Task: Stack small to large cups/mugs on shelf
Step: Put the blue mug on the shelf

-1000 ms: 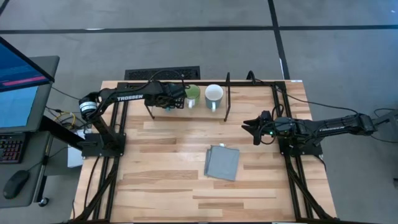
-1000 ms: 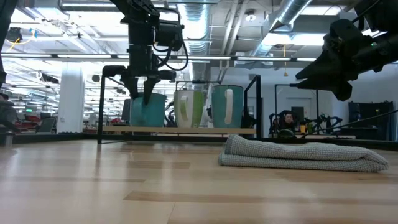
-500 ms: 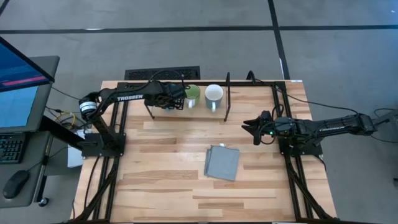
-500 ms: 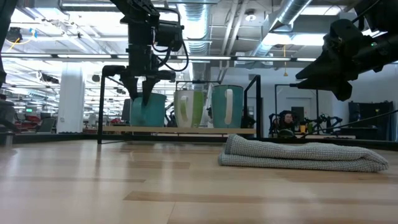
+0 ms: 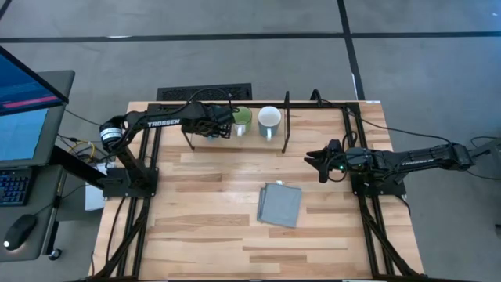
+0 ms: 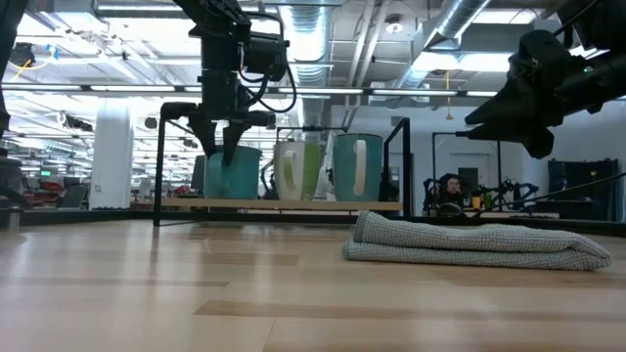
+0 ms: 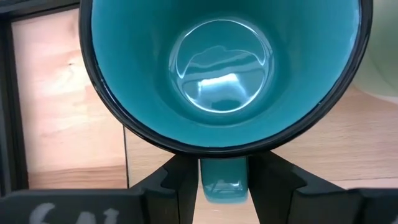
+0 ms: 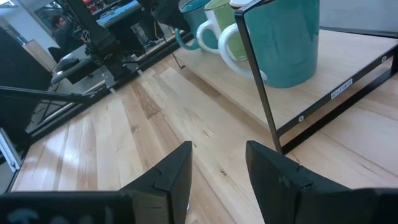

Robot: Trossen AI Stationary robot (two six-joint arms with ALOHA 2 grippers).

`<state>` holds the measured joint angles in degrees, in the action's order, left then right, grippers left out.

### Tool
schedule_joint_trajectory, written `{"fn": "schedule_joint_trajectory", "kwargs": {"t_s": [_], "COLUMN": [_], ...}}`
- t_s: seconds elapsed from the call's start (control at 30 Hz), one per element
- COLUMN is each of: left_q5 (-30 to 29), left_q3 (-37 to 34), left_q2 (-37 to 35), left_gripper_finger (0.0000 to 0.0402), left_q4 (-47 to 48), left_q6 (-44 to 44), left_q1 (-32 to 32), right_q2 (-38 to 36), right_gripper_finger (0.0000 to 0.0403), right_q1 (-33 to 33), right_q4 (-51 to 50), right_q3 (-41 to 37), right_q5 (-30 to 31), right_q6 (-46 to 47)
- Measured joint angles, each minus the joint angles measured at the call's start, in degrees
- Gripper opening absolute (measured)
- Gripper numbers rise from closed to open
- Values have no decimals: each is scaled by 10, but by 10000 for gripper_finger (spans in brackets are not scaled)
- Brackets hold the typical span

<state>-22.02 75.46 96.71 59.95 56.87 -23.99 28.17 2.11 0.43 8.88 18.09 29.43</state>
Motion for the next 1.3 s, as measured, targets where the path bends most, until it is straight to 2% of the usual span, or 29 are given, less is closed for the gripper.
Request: {"fn": "schedule_joint_trajectory", "kwargs": {"t_s": [1.3], "left_q5": [-9], "left_q3": [0], "left_q2": [0], "left_gripper_finger": [124], "left_q4": [-8], "left_q6": [-1], "left_q1": [-12], "right_q2": [0], "right_gripper_finger": [173], "right_q1": [0], "right_q4": [0], "right_q3": [0], "right_q5": [0], "right_q6": [0]}}
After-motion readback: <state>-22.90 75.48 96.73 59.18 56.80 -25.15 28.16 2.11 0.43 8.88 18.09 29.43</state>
